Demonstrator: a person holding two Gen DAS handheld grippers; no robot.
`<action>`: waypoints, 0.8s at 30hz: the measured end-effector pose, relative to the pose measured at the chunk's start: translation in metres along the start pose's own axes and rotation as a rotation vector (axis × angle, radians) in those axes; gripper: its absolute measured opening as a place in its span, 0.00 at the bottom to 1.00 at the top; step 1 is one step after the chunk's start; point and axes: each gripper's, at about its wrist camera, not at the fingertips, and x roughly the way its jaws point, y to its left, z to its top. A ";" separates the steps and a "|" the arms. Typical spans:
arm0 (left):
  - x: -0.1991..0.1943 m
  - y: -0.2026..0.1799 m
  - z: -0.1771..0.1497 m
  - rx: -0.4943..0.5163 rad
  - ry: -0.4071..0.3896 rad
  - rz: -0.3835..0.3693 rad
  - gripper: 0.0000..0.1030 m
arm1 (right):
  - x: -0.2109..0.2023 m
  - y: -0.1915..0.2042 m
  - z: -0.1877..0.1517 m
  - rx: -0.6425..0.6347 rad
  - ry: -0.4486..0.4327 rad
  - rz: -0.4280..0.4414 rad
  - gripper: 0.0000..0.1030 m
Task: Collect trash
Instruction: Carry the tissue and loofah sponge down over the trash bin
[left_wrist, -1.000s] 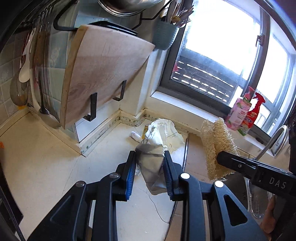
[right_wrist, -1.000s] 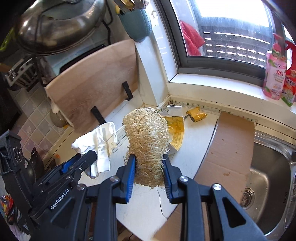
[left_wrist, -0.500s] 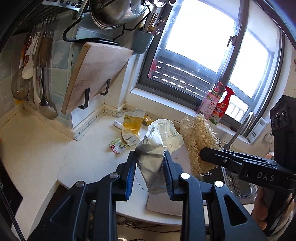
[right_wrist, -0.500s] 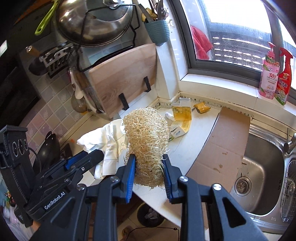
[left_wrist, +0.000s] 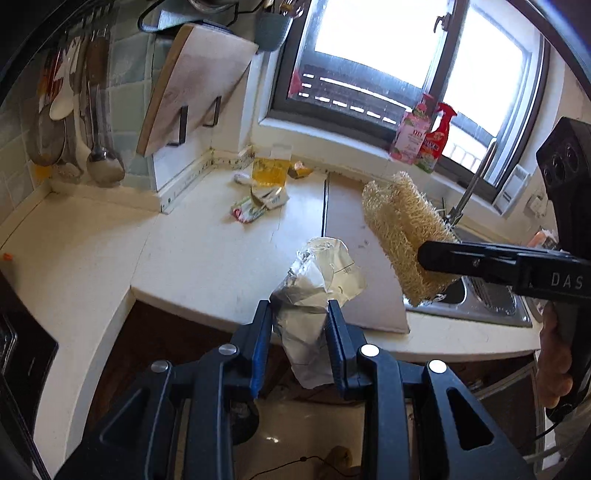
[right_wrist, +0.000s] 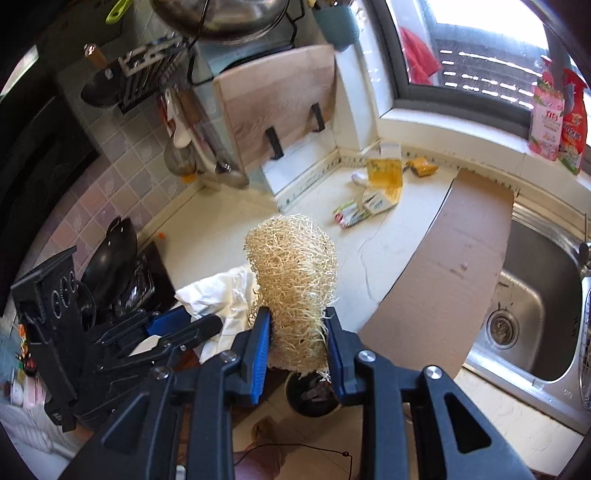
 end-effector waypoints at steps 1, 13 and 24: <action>0.004 0.004 -0.009 -0.004 0.023 0.009 0.26 | 0.007 0.001 -0.007 -0.005 0.012 -0.003 0.27; 0.085 0.086 -0.134 -0.186 0.309 0.136 0.26 | 0.154 0.015 -0.113 -0.053 0.264 -0.023 0.27; 0.162 0.125 -0.229 -0.203 0.419 0.198 0.26 | 0.273 0.018 -0.178 0.001 0.428 0.035 0.27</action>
